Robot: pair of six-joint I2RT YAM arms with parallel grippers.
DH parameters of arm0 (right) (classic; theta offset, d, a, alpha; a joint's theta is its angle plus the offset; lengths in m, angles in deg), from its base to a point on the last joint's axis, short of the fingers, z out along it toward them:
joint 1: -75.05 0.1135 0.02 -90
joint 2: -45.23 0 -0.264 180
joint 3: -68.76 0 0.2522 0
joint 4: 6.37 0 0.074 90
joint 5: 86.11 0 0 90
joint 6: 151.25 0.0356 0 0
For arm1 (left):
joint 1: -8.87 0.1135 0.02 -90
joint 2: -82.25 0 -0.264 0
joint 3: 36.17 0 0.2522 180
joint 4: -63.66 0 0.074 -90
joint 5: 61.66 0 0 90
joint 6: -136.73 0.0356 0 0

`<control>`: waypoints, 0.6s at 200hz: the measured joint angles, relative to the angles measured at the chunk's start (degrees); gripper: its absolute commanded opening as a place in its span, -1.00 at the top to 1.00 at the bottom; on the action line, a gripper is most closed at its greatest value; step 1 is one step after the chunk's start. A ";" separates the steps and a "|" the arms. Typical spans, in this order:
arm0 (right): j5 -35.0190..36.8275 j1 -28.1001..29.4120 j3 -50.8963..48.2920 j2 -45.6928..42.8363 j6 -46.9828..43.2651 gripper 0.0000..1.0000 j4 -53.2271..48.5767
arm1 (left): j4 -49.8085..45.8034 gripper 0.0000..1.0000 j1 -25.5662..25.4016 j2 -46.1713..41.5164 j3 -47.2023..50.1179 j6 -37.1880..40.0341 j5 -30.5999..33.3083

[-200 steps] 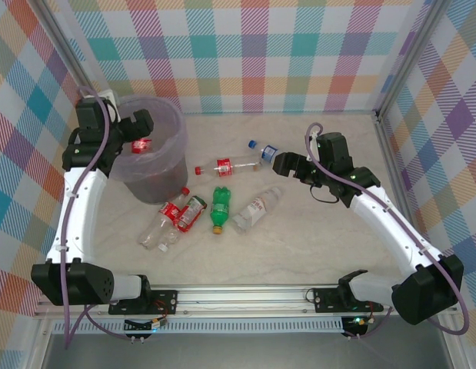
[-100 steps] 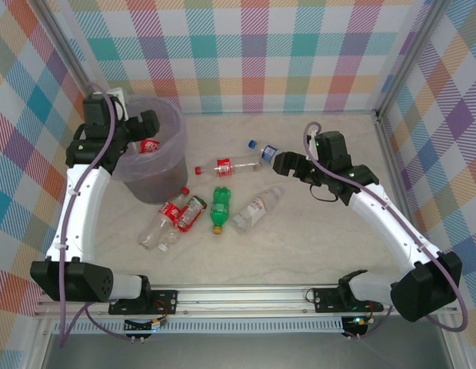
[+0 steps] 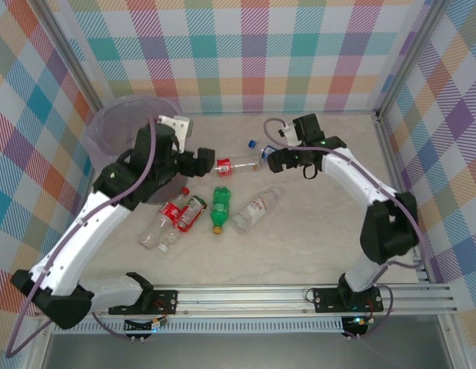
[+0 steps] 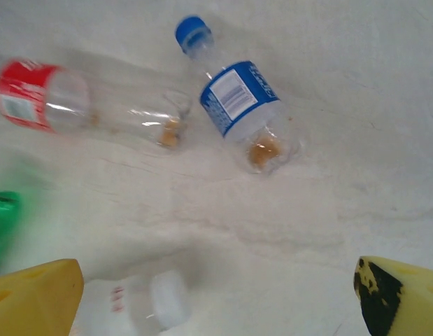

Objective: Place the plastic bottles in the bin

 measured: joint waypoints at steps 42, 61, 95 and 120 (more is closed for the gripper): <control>1.51 -0.35 11.30 14.53 -8.24 -0.98 -1.49 | 11.06 -0.92 -7.67 -1.55 13.20 -12.87 -5.57; 1.62 -0.35 17.18 20.61 -9.64 -0.98 -2.45 | 14.12 -0.94 -10.38 -0.96 17.09 -16.68 -5.90; 1.40 -0.35 23.63 27.71 -10.03 -0.98 -4.59 | 19.15 -0.94 -11.28 -0.94 21.44 -21.97 -7.34; 0.66 -0.55 28.50 32.33 -9.97 -0.99 -6.25 | 22.43 -0.94 -11.30 -0.94 23.32 -24.41 -8.63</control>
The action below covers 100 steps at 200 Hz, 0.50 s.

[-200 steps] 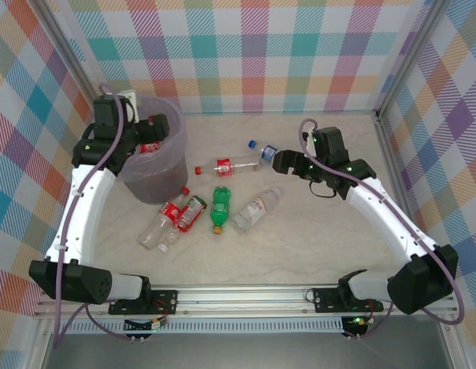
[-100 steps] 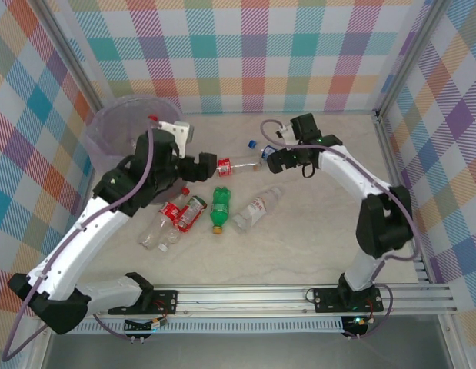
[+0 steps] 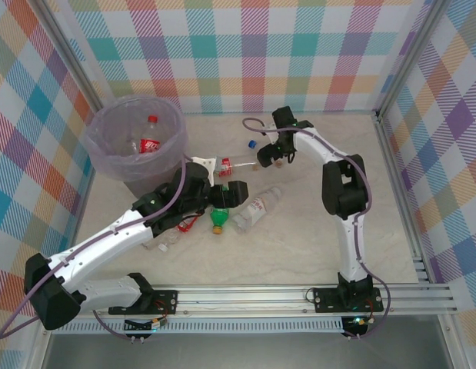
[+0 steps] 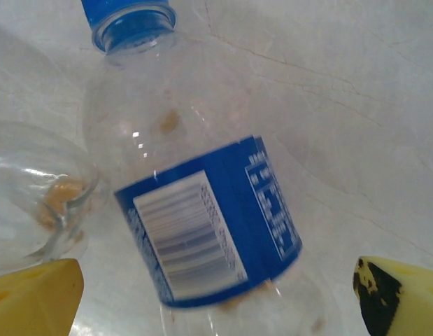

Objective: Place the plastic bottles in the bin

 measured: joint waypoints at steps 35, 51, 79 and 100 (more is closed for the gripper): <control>-2.36 -0.83 3.04 3.41 0.85 -0.76 -1.75 | 2.56 -0.95 0.00 0.00 0.83 -1.88 -1.44; -4.00 -1.62 3.08 3.72 1.75 -0.65 -2.84 | 3.56 -0.96 0.00 -0.02 0.83 -2.36 -2.03; -5.40 -2.86 2.64 3.65 2.45 -0.50 -3.32 | 4.39 -0.94 0.00 0.07 0.83 -3.26 -2.45; -6.01 -3.65 -0.44 2.60 2.95 -0.34 -2.56 | 5.53 -0.93 0.00 0.57 0.83 -5.11 -2.49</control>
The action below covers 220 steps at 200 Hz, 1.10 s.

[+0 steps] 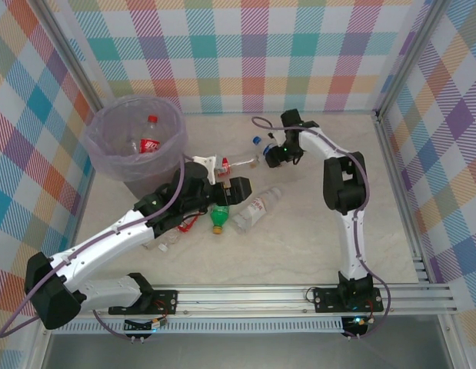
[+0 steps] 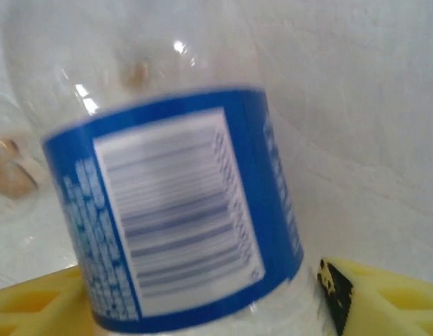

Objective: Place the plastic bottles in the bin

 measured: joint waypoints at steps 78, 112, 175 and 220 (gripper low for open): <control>-1.99 -0.70 -11.45 -12.92 0.90 -0.15 2.86 | 4.70 -1.00 0.00 5.07 -0.72 -3.37 -0.46; -2.95 -0.70 -24.96 -26.99 4.72 -0.15 7.04 | 10.60 -0.99 0.87 8.39 -0.94 -6.49 -3.96; -12.92 2.03 -54.93 -53.70 15.17 -0.19 22.99 | 26.29 -0.99 2.67 19.93 -1.99 -14.56 -10.58; -16.22 5.51 -63.65 -62.12 20.37 -0.20 28.02 | 31.45 -0.99 2.54 22.91 -1.99 -17.27 -10.91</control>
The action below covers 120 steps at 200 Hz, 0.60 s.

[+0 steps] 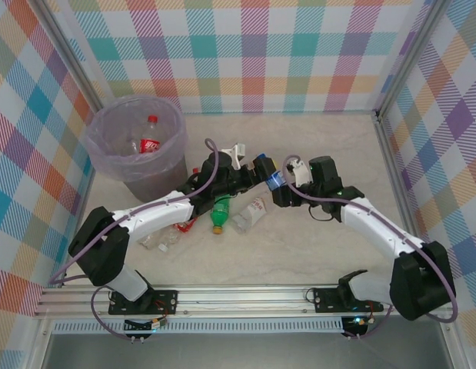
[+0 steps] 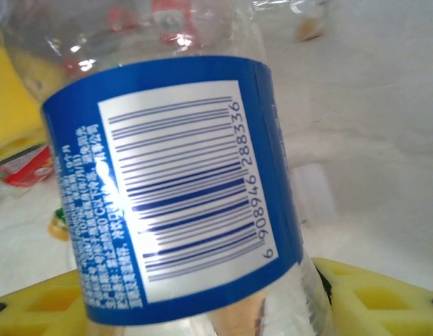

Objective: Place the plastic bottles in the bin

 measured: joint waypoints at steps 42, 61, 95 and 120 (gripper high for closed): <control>-2.54 1.57 -1.33 -3.58 2.89 -0.20 3.32 | 0.55 -0.96 -0.92 1.66 0.00 -0.52 1.07; -2.86 2.84 -1.33 -3.56 3.63 -0.20 3.80 | 0.61 -0.80 -1.16 1.97 0.00 -0.66 1.49; -2.73 4.13 -1.33 -3.56 4.17 -0.21 3.72 | 0.85 -0.42 -1.20 2.03 0.00 -0.59 1.99; -2.67 4.37 -1.31 -3.56 4.55 -0.36 3.30 | 0.96 -0.27 -1.31 2.03 0.00 -0.09 2.10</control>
